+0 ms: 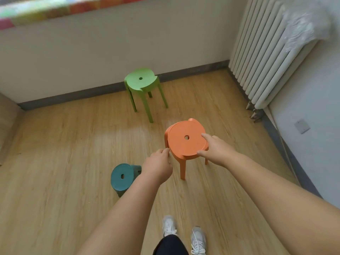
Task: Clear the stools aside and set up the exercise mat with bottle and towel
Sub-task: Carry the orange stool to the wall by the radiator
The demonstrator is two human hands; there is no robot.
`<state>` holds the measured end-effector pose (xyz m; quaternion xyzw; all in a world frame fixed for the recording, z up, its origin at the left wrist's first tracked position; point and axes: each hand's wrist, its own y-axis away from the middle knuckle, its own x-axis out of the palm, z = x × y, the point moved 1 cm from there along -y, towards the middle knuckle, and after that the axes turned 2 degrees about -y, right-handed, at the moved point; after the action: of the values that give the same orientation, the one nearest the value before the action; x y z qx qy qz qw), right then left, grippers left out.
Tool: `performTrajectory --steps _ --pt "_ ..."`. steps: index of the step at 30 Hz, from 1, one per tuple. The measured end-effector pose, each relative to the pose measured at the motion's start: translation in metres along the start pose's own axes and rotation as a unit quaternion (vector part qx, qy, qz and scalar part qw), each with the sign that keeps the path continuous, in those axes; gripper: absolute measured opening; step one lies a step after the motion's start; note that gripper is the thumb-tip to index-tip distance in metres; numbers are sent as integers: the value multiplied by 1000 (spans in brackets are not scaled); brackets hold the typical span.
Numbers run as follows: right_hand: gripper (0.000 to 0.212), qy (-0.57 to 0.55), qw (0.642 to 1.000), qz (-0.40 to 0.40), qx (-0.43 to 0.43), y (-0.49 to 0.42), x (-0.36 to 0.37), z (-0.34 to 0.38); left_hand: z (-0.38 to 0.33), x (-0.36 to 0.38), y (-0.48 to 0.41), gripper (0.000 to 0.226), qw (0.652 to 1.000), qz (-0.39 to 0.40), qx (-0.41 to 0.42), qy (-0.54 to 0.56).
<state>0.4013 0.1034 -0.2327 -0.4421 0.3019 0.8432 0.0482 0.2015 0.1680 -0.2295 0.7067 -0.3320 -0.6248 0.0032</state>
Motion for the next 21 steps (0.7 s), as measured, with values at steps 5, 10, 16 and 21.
performTrajectory --steps 5,10,16,21 --pt "81 -36 998 17 42 -54 -3 -11 -1 -3 -75 53 999 27 -24 31" --pt "79 -95 989 16 112 -110 -2 -23 7 5 -151 58 996 81 -22 44" --pt "60 -139 976 -2 167 -172 20 -43 19 36 -225 53 990 114 -60 56" --pt "66 -162 963 24 216 -232 53 -79 28 88 -277 49 973 143 -120 135"
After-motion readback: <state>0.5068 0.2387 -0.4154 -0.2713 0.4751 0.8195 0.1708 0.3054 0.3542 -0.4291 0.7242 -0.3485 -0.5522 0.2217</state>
